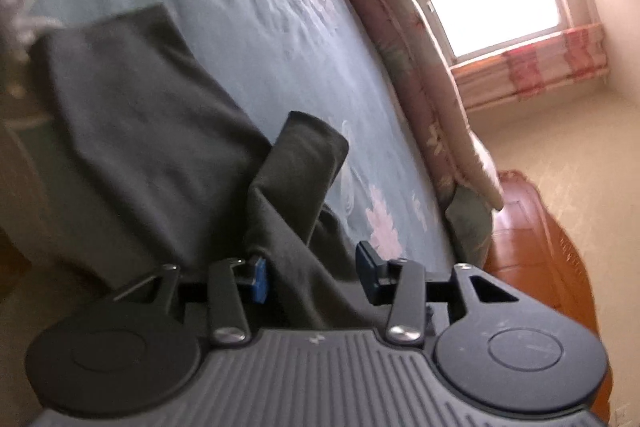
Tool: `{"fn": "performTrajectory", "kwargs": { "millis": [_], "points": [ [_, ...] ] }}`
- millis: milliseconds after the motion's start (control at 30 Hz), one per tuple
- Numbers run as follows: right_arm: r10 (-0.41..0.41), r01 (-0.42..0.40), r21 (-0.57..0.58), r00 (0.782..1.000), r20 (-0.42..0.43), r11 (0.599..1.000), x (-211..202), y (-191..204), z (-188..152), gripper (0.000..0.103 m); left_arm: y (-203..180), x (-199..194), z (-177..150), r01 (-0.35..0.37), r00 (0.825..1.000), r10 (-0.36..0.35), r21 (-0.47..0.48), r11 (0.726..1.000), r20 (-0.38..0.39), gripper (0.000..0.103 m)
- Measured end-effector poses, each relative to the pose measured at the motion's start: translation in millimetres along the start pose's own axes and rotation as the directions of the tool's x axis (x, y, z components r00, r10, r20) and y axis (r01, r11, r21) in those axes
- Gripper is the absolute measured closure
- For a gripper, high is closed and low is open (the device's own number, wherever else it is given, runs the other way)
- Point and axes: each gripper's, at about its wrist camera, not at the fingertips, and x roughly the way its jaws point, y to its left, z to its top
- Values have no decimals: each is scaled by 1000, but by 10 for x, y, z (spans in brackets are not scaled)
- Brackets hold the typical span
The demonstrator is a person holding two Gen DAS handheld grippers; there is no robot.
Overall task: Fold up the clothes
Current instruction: 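Open the left tool to release the pant leg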
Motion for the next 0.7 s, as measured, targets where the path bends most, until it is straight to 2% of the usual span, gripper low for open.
{"fn": "performTrajectory", "kwargs": {
  "millis": [67,167,267,400,600,700],
  "points": [
    [-6,6,-1,1000,-3,1000,3,12,5,0,-41,-182,74,-3,1000,3,30,1000,26,59],
    [-12,12,-1,1000,-6,1000,15,23,13,0,-134,-365,208,-35,996,26,103,994,87,50],
    [-15,15,0,1000,-7,1000,22,29,17,0,-181,-246,378,-59,993,41,156,986,113,50],
    [-17,17,3,1000,-11,1000,-1,32,10,0,-159,139,524,-101,994,91,160,982,64,50],
    [-10,10,2,1000,-24,1000,-47,42,6,0,-72,468,554,-84,995,90,122,989,-39,50],
    [6,-6,0,1000,-24,1000,-76,63,9,0,-122,478,478,-32,996,39,100,994,-75,51]
  ]
}}
